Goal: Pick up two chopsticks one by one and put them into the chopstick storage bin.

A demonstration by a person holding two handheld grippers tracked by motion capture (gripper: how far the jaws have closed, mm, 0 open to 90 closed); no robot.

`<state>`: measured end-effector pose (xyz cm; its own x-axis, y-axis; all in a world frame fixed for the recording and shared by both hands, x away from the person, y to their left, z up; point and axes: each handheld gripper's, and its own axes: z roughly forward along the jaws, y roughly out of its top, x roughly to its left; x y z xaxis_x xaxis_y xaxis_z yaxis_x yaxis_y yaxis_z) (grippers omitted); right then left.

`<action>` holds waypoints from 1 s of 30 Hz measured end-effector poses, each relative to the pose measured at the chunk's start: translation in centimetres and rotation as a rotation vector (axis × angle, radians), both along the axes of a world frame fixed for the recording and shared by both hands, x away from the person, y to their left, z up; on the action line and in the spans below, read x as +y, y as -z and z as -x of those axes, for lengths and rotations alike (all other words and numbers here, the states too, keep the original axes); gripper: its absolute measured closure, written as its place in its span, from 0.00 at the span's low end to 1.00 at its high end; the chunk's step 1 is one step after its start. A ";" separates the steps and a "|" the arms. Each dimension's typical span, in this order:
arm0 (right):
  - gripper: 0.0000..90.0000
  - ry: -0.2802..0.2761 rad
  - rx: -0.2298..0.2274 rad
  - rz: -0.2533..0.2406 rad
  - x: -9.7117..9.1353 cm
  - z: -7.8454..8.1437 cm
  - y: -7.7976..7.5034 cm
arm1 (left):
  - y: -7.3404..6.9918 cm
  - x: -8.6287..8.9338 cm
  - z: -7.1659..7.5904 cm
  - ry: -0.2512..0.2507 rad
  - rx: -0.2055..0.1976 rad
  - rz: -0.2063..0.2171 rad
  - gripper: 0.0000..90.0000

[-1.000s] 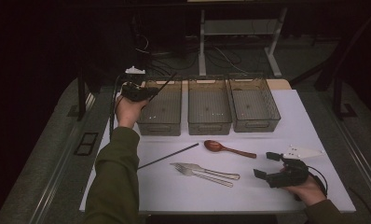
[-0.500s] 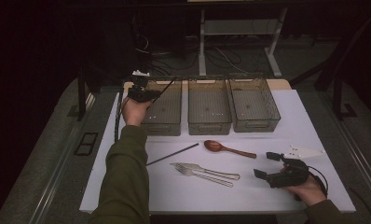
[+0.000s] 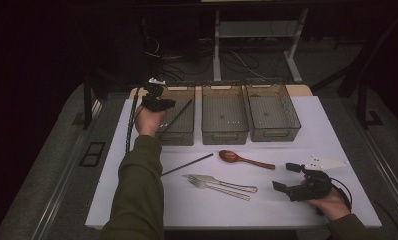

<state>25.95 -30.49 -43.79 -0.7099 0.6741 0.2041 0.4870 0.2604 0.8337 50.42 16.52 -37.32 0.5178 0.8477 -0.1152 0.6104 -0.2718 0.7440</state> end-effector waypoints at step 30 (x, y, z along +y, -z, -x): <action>0.09 0.005 0.001 0.006 0.0 0.0 0.0 | -3.8 0.8 7.3 0.260 -0.040 0.055 0.38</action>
